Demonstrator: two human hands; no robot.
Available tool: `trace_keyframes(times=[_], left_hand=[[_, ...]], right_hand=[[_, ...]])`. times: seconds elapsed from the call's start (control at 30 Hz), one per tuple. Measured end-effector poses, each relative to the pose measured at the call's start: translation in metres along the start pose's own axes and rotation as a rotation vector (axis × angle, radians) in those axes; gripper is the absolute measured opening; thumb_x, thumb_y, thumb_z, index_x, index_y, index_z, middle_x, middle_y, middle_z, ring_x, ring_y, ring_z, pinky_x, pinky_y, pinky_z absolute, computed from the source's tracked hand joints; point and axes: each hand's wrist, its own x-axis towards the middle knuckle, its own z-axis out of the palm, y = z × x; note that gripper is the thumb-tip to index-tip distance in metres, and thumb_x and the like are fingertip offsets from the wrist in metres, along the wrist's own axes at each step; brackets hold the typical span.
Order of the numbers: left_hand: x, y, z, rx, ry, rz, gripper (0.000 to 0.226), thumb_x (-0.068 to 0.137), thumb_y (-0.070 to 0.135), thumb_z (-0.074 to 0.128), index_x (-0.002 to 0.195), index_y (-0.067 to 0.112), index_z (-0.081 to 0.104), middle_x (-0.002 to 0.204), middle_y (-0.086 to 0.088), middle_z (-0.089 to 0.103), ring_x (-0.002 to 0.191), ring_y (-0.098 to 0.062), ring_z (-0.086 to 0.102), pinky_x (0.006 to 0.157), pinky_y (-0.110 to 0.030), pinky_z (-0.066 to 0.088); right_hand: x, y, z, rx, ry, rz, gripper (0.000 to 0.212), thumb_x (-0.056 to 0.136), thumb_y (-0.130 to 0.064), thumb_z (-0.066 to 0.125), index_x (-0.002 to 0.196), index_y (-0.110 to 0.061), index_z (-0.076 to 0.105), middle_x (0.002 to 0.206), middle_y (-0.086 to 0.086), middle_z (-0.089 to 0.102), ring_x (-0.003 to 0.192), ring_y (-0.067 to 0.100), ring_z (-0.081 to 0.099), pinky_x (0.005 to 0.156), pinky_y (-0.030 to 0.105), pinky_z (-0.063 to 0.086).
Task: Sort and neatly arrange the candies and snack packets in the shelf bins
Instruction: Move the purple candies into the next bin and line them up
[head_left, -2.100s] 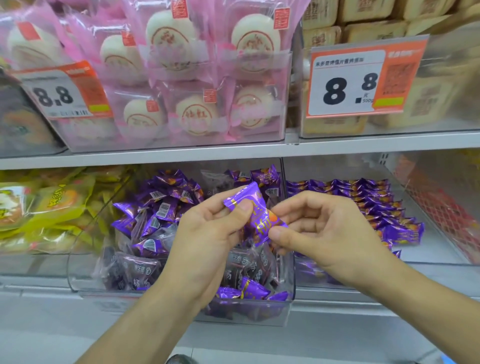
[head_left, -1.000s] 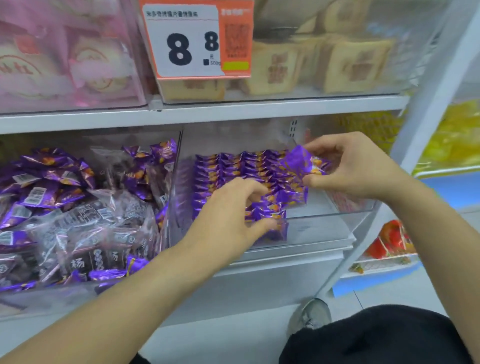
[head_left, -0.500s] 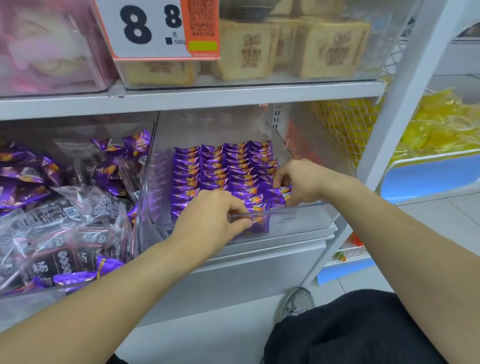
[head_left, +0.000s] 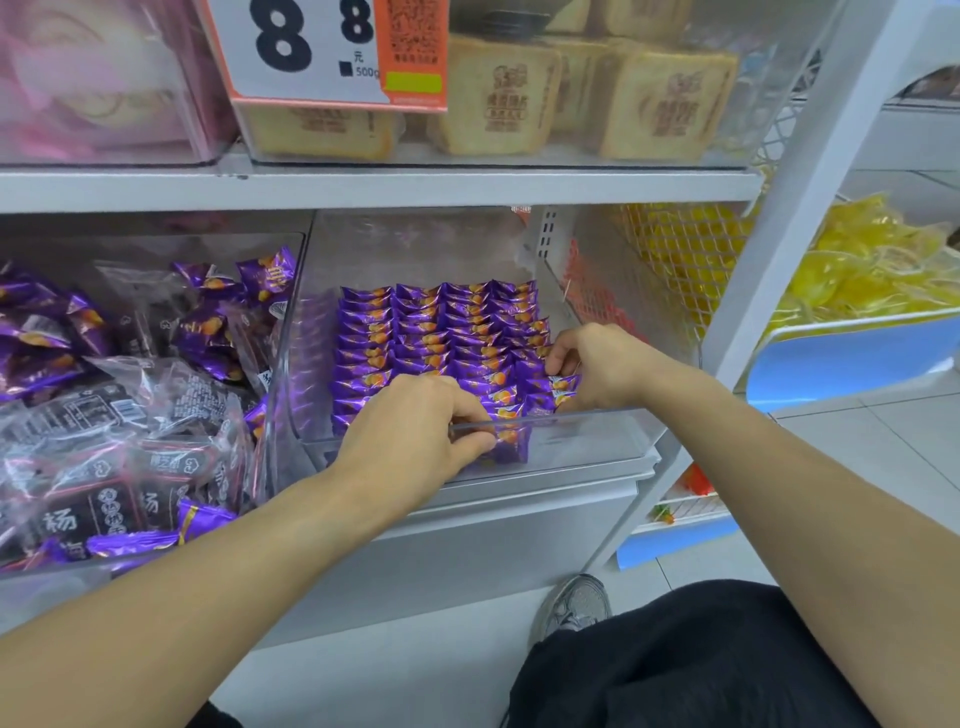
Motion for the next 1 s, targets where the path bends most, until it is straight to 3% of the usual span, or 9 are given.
trace_keyframes(times=[0.33,0.6,0.83,1.0], left_hand=[[0.000,-0.002,0.000,-0.021,-0.002,0.021,0.004,0.082,0.035,0.076,0.084,0.033,0.077,0.078,0.012,0.065,0.077,-0.009,0.062,0.072,-0.039,0.054],[0.000,-0.001,0.000,-0.008,0.002,0.023,0.004,0.082,0.035,0.076,0.085,0.033,0.077,0.078,0.013,0.065,0.075,-0.007,0.062,0.073,-0.038,0.054],[-0.001,0.001,-0.001,0.006,0.003,0.025,0.006,0.083,0.036,0.075,0.086,0.032,0.077,0.079,0.013,0.065,0.077,-0.008,0.062,0.074,-0.039,0.055],[-0.001,0.001,-0.002,0.006,0.001,0.023,0.006,0.083,0.036,0.075,0.086,0.032,0.077,0.079,0.013,0.065,0.077,-0.008,0.063,0.074,-0.038,0.055]], right_hand=[[0.001,0.002,-0.002,0.042,0.015,-0.006,0.039,0.060,-0.021,0.093,0.094,-0.020,0.072,0.095,0.002,0.072,0.087,0.014,0.065,0.076,0.027,0.052],[-0.004,-0.004,-0.010,-0.007,0.025,-0.033,0.027,0.059,-0.025,0.095,0.078,-0.020,0.075,0.063,-0.009,0.059,0.061,0.007,0.053,0.052,0.017,0.039],[-0.005,0.001,-0.009,0.031,0.017,-0.033,0.023,0.063,-0.019,0.093,0.082,-0.020,0.079,0.071,-0.001,0.069,0.065,0.010,0.059,0.055,0.014,0.040],[-0.010,0.001,-0.014,0.084,0.016,-0.029,0.020,0.065,-0.018,0.092,0.080,-0.022,0.079,0.069,-0.006,0.070,0.063,0.006,0.061,0.056,0.007,0.043]])
